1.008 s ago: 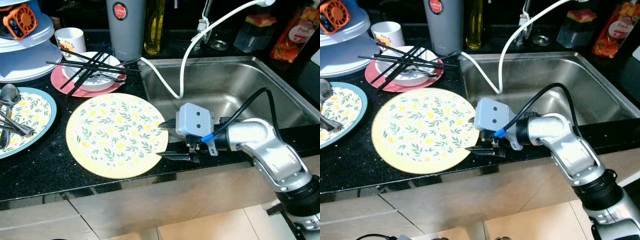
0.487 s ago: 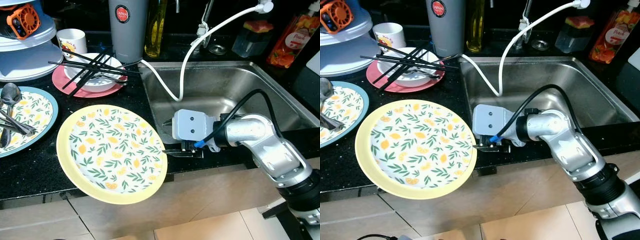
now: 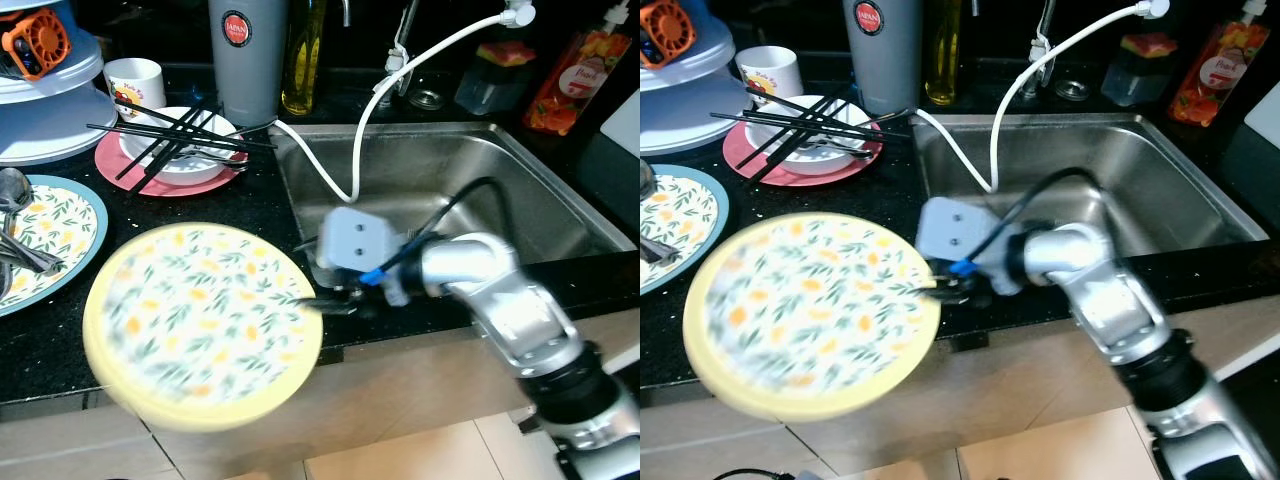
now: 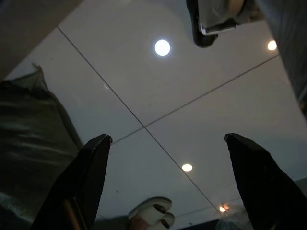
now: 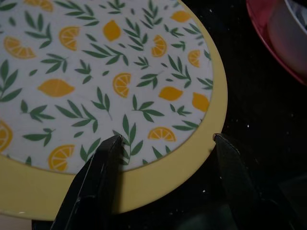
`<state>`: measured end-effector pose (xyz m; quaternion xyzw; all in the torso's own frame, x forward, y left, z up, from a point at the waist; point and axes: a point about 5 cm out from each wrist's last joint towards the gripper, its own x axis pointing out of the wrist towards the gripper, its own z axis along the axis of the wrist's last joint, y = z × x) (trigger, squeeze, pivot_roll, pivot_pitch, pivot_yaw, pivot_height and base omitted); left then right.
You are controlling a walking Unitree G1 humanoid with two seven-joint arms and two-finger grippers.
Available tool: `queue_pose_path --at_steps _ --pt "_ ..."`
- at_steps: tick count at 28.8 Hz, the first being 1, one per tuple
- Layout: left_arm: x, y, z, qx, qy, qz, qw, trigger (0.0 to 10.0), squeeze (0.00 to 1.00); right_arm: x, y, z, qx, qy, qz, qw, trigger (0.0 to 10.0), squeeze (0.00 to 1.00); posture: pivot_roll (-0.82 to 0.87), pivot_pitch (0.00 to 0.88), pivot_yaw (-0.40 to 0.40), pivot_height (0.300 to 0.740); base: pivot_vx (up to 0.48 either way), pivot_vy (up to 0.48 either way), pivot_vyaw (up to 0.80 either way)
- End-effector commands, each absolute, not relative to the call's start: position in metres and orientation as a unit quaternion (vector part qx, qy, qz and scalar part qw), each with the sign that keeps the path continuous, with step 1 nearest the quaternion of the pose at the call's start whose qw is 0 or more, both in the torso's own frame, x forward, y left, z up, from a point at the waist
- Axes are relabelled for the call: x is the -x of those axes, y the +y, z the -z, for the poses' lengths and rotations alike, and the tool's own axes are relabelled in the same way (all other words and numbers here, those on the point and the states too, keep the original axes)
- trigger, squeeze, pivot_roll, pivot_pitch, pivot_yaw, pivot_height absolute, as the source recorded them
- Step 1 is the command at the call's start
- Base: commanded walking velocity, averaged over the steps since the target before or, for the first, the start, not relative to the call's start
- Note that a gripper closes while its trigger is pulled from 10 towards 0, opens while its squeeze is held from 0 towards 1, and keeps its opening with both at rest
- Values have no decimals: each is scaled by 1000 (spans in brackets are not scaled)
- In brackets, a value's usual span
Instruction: Kitchen organization
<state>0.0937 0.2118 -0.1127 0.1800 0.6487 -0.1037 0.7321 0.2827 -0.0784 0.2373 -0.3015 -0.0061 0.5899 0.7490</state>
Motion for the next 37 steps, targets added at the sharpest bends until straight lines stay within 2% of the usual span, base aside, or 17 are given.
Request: queue_pose_path --at_steps 1,5,12,14,18,27,28,31,32,34,35,37 --pt "-89 208 114 -174 653 105 730 10000 0 -283 -83 -237 292 3 -584 758 10000 0 92 64 -97 740 0 0 0" --pt "-89 208 115 -175 653 102 730 10000 0 -284 -87 -231 302 30 -572 762 10000 0 92 62 -99 740 0 0 0" --pt "-88 205 115 -170 653 99 732 10000 0 -294 -94 -233 288 44 -530 796 10000 0 88 70 -103 740 0 0 0" --pt "-88 205 115 -170 653 99 732 10000 0 -294 -94 -233 288 44 -530 796 10000 0 88 70 -103 740 0 0 0" --pt "-96 207 113 -157 640 74 748 10000 0 -310 -89 -252 202 4 -482 853 10000 0 100 79 -107 740 0 0 0" --pt "-90 220 112 -159 643 64 746 10000 0 -318 -86 -271 125 -39 -458 879 10000 0 103 81 -100 740 0 0 0" --pt "-90 221 112 -160 644 64 746 10000 0 -317 -86 -274 109 -45 -462 879 10000 0 103 82 -99 740 0 0 0" --pt "-88 222 112 -160 645 64 745 10000 0 -297 -82 -287 57 -92 -538 836 10000 0 101 85 -97 740 0 0 0" --pt "-88 222 112 -160 645 64 745 10000 0 -297 -82 -287 57 -92 -538 836 10000 0 101 85 -97 740 0 0 0" --pt "-87 223 112 -161 645 64 744 10000 0 -285 -79 -290 34 -111 -585 803 10000 0 99 84 -96 740 0 0 0" --pt "-87 223 112 -161 645 64 744 10000 0 -285 -79 -290 34 -111 -585 803 10000 0 99 84 -96 740 0 0 0" --pt "-85 223 113 -161 646 63 744 10000 0 -273 -73 -287 19 -105 -630 769 10000 0 98 85 -97 740 0 0 0"
